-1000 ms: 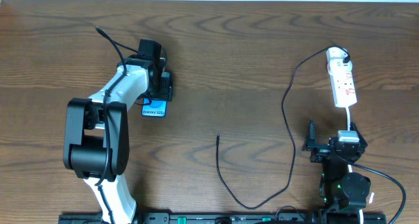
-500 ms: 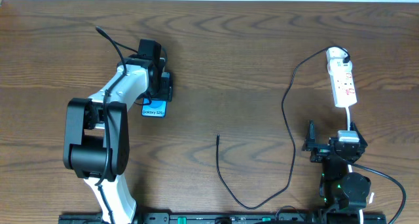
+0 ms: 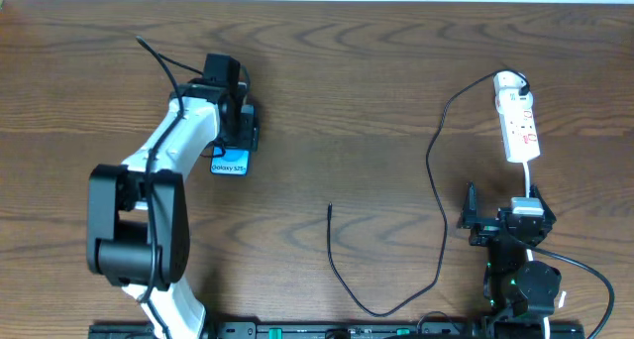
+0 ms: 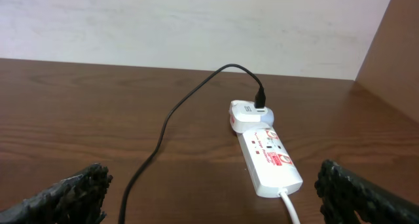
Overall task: Plug charger to phone and switch on socket
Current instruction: 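Close the left gripper on the phone's lower end, then lift the phone with the left gripper and tilt it upright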
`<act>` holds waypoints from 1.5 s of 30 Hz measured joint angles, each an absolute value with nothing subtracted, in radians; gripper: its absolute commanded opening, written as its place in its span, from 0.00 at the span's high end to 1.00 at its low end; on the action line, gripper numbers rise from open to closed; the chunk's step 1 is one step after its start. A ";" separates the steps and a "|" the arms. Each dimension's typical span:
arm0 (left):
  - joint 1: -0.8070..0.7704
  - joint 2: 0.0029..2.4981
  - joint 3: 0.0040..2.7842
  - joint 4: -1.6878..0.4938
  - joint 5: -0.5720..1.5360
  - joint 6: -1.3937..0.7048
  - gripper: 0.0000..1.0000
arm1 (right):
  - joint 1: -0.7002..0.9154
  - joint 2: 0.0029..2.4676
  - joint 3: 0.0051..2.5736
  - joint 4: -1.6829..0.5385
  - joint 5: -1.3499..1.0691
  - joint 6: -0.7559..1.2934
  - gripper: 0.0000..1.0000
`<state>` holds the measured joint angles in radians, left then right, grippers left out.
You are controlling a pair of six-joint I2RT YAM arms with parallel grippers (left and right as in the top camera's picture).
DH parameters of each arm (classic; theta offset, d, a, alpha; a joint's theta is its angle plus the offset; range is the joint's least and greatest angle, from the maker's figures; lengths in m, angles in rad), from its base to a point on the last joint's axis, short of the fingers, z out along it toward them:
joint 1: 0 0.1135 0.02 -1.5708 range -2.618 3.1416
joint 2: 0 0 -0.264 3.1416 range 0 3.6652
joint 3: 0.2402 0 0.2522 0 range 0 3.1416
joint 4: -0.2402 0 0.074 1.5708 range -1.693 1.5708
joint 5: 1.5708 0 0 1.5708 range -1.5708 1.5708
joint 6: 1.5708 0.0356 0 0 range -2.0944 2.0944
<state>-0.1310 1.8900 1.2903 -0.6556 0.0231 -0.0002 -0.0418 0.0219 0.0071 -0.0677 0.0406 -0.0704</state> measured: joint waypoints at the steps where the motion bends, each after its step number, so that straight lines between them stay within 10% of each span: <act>1: -0.131 1.877 1.290 -0.659 0.023 0.000 0.92 | -0.042 0.022 0.007 -0.068 0.041 -0.070 0.01; 19: -0.130 1.849 1.291 -0.669 0.560 -0.136 0.93 | -0.042 0.022 0.007 -0.068 0.041 -0.070 0.01; 45: -0.130 1.847 1.291 -0.165 1.222 -1.163 0.93 | -0.042 0.021 0.007 -0.068 0.041 -0.070 0.01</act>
